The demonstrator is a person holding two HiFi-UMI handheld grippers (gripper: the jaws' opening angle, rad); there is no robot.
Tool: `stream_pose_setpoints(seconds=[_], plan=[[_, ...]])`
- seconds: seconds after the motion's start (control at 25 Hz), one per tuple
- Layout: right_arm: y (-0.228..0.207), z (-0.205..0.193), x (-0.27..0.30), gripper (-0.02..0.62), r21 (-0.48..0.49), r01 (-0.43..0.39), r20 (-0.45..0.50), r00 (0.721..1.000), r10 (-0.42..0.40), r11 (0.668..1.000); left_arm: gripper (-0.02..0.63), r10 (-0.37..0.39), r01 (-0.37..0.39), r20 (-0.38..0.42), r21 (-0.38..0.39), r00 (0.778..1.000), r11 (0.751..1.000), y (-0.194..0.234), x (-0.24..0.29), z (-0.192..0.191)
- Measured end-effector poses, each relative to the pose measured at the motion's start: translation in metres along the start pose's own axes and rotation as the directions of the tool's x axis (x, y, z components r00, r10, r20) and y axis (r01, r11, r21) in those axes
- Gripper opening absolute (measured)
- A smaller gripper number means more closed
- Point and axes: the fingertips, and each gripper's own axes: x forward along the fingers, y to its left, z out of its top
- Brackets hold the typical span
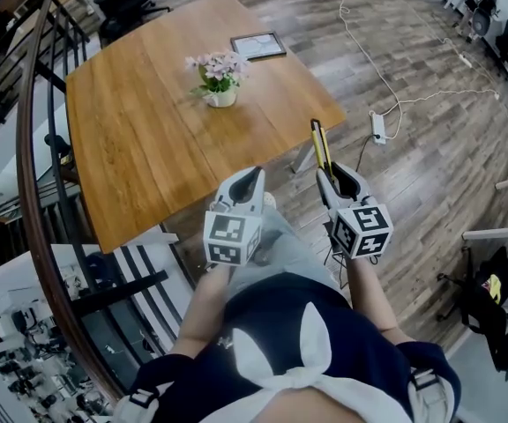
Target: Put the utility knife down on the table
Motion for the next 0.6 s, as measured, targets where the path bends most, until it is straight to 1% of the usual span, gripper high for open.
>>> stream_pose_setpoints(seconds=[0.24,0.44,0.6], plan=[[-0.009,0.022,0.033,0.115,-0.011,-0.011,0.019,1.000,0.011,1.000,0.017,-0.008,0.008,-0.004,0.004,1.000,1.000,0.019,0.020,0.011],[-0.014,0.037,0.063,0.115,-0.022,-0.032,0.025,0.999,0.033,0.999,0.017,0.011,-0.011,0.002,0.001,1.000,1.000,0.041,0.038,0.017],[-0.023,0.049,0.086,0.115,-0.020,-0.039,0.031,0.999,0.040,0.999,0.017,0.014,-0.014,-0.007,0.005,1.000,1.000,0.056,0.056,0.023]])
